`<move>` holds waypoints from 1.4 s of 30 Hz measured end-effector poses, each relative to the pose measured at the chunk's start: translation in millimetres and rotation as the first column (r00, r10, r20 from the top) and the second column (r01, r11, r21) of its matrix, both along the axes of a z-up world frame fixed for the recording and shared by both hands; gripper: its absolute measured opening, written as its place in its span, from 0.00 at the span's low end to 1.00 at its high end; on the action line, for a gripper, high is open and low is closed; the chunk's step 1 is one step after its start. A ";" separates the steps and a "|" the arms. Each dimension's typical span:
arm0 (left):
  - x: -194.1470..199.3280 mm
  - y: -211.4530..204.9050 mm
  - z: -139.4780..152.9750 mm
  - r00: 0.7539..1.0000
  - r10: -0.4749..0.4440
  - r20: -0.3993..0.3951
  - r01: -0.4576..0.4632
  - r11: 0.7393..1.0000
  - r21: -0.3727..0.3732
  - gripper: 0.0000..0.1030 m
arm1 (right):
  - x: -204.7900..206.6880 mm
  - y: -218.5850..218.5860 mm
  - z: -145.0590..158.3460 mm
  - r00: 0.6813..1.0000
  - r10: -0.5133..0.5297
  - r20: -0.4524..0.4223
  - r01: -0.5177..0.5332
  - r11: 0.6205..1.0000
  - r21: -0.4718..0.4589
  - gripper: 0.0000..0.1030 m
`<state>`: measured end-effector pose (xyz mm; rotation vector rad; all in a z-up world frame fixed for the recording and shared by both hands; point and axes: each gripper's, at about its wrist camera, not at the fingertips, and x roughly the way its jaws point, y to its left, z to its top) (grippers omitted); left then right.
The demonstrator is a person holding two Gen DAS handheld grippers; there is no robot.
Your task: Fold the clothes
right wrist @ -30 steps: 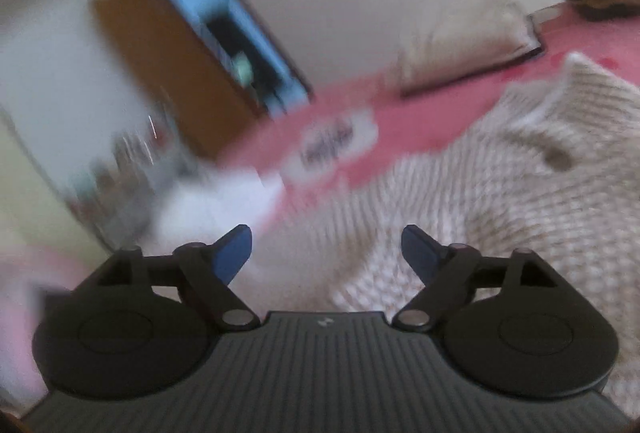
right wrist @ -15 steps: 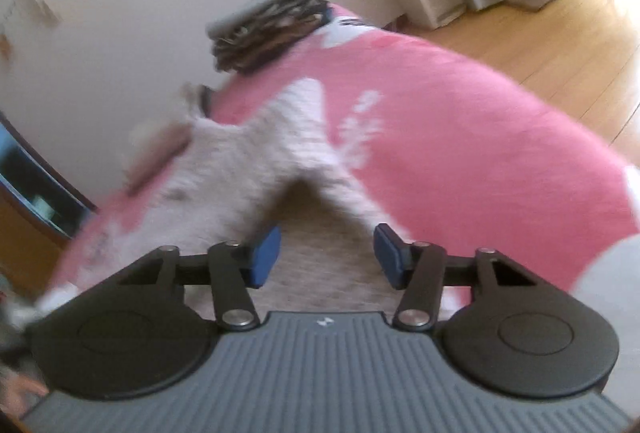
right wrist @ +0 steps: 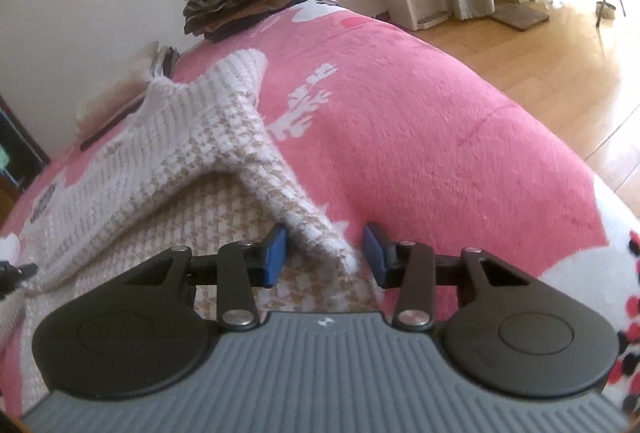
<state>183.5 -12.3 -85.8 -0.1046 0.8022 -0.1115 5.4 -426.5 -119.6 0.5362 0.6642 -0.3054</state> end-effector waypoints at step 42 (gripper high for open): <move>1.3 -21.4 -38.3 0.960 -0.159 0.231 0.163 0.987 0.003 0.48 | 216.8 -13.7 19.4 0.959 0.279 -0.048 -0.283 0.944 -0.170 0.22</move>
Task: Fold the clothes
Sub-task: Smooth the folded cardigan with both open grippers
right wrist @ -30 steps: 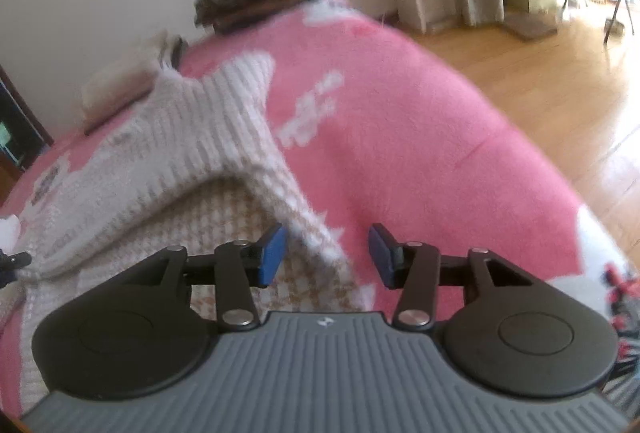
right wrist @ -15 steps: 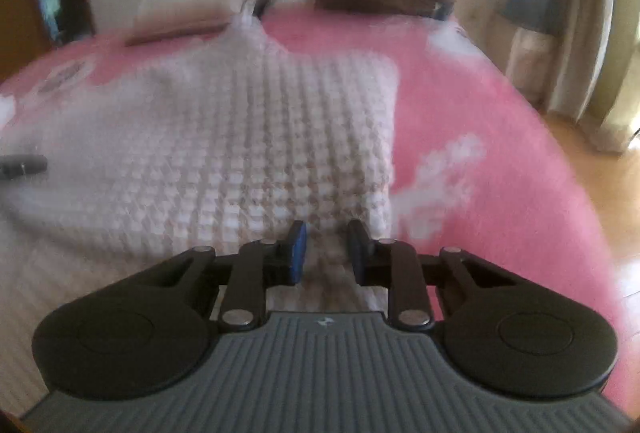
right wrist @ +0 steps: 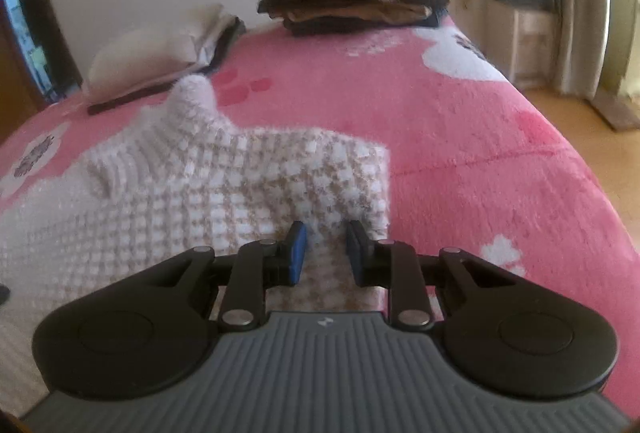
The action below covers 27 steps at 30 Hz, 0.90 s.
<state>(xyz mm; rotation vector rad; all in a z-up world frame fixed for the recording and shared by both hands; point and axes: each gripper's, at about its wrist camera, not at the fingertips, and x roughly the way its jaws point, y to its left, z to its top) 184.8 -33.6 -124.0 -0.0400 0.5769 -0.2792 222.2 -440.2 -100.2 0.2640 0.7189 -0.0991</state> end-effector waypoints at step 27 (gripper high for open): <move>-7.9 -22.6 32.2 0.999 -0.051 -0.018 0.053 0.991 0.119 0.60 | -67.6 39.0 32.7 0.990 0.121 -0.074 -0.119 0.992 0.038 0.24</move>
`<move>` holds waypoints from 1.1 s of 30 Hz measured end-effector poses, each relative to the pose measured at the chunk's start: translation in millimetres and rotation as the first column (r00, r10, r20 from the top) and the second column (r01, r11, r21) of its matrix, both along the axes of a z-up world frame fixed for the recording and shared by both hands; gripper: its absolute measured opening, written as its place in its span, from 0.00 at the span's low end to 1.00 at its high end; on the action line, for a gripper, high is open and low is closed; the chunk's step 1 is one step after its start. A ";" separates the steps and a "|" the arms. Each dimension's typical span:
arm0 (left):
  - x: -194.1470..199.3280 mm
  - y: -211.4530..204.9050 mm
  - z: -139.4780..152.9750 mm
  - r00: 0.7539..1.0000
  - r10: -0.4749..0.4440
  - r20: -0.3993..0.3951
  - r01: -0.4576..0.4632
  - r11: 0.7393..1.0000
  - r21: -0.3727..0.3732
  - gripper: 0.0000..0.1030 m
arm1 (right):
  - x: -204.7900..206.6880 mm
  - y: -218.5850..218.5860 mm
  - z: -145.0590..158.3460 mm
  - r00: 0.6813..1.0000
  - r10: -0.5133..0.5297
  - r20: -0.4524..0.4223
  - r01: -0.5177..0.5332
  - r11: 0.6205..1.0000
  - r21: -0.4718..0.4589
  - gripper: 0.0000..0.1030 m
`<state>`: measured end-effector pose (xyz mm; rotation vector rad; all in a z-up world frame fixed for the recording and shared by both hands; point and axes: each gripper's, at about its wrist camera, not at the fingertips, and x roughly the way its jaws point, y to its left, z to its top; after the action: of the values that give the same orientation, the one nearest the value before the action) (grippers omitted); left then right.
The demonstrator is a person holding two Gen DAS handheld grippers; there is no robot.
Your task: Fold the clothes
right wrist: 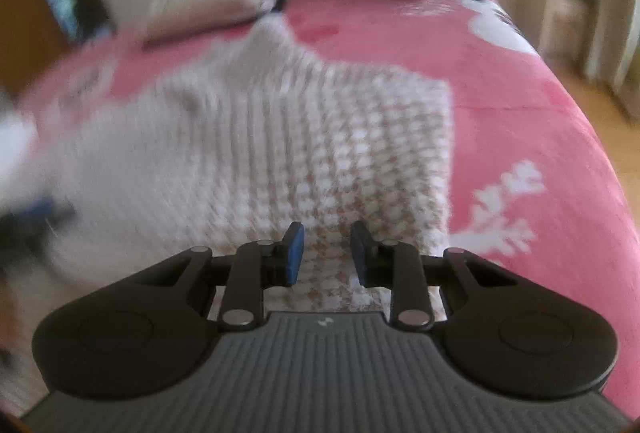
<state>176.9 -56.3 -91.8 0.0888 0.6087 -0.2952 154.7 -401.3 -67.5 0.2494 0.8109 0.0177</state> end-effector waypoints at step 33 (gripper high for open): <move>-174.7 -22.3 34.8 0.938 -0.283 -0.199 0.316 0.935 0.159 0.74 | -224.8 43.2 -43.3 0.979 -0.087 -0.184 0.075 0.995 -0.073 0.23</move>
<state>2.2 -78.6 -57.0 0.3451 0.7969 -0.5466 -70.1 -358.0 -110.9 0.2235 0.9864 -0.1106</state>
